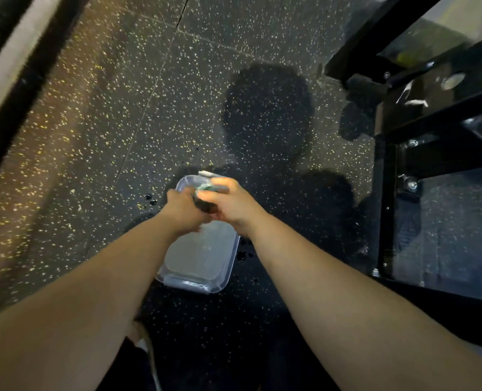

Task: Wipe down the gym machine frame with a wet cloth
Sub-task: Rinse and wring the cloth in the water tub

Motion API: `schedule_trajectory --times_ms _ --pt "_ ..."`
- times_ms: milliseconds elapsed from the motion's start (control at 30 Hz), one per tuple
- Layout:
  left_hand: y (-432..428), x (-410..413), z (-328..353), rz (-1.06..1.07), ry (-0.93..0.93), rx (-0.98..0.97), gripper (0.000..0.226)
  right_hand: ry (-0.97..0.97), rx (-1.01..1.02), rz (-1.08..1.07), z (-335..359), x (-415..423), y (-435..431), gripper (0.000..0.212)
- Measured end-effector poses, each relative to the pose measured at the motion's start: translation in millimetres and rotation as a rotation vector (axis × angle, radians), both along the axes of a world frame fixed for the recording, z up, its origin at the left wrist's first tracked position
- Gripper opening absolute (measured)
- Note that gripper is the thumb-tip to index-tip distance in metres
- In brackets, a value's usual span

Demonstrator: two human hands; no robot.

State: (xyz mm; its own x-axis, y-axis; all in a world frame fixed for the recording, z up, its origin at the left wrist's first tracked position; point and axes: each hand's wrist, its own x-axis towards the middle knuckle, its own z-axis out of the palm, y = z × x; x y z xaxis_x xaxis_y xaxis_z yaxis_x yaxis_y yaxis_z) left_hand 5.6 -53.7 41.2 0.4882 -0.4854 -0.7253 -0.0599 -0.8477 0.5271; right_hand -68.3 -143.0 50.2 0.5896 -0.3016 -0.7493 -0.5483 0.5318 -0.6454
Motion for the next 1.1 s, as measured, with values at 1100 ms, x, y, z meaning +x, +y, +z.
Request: schedule_trajectory --times_ms 1100 --pt "-113 70 383 0.175 -0.018 -0.232 0.023 0.045 0.362 -0.839 341 9 -84 0.060"
